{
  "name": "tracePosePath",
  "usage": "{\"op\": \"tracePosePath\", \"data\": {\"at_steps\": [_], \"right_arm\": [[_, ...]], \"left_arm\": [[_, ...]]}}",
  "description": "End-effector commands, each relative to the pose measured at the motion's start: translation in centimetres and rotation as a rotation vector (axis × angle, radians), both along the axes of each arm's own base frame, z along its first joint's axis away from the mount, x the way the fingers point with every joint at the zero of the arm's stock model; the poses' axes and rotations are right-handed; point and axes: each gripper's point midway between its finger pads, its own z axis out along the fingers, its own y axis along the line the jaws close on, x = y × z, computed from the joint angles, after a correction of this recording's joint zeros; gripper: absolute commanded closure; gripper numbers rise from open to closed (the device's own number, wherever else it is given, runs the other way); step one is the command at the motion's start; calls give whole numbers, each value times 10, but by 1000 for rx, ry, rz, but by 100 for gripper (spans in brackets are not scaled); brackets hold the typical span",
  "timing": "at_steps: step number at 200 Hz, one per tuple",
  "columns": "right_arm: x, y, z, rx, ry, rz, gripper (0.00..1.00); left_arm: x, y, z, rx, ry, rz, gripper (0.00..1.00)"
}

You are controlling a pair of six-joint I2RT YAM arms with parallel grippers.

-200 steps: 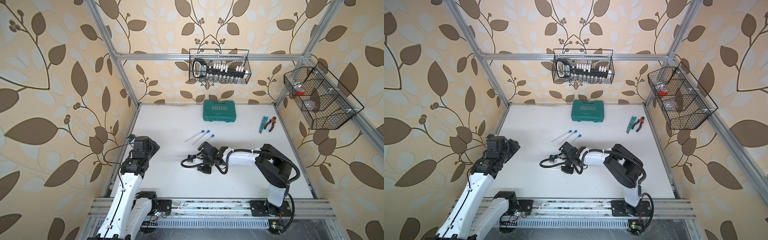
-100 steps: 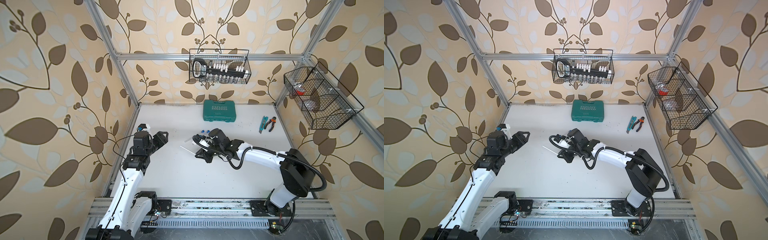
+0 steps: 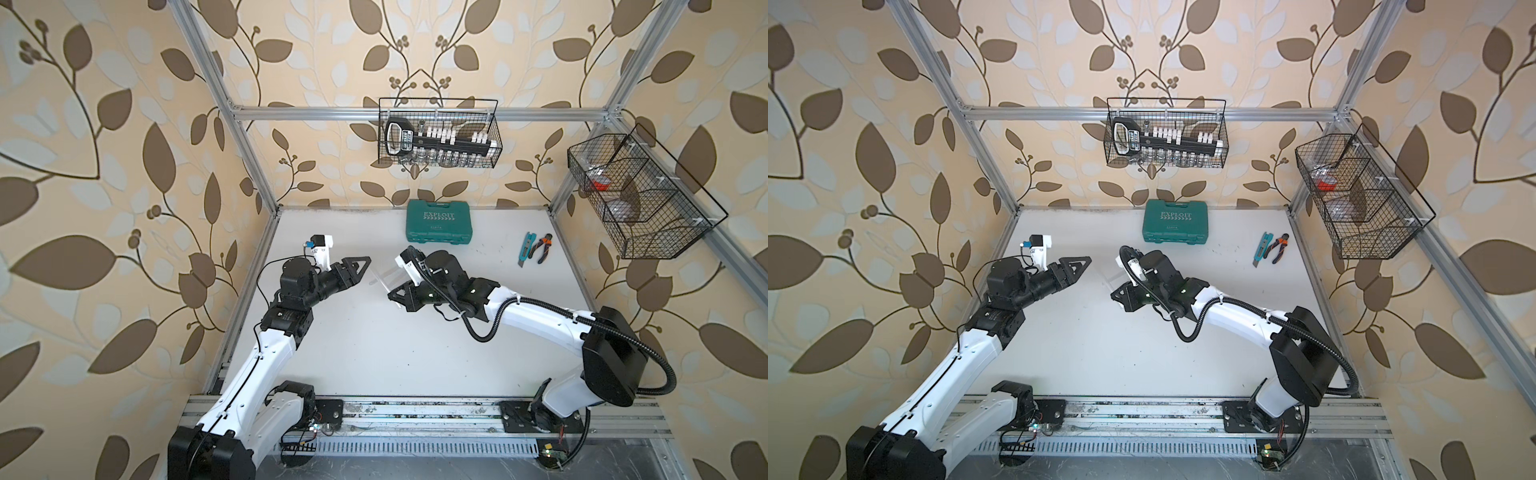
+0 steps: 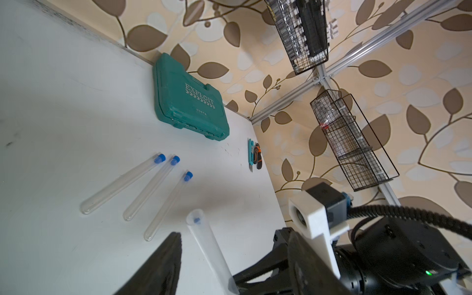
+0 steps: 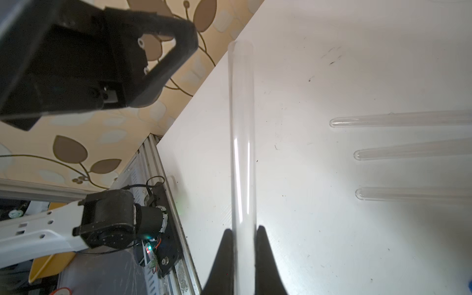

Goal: Insert stoppers into test tubes
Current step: Adjust the test tube.

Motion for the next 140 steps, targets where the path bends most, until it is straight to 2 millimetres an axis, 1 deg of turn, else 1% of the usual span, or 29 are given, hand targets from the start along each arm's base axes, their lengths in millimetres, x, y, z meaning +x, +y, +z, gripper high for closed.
{"op": "tracePosePath", "data": {"at_steps": [1, 44, 60, 122, 140], "right_arm": [[13, 5, 36, 89, 16, -87, 100], [16, 16, 44, 125, 34, -72, 100], [16, 19, 45, 133, 37, -68, 100], [16, 26, 49, 169, 58, -57, 100], [17, 27, 51, 177, 58, -60, 100]], "left_arm": [[2, -9, 17, -3, -55, -20, 34], [11, -18, 3, 12, 30, 7, 37], [15, -19, 4, -6, 32, 20, 39], [21, -22, 10, -69, 25, 47, 55], [22, -21, 10, -67, 26, 55, 58]]}}
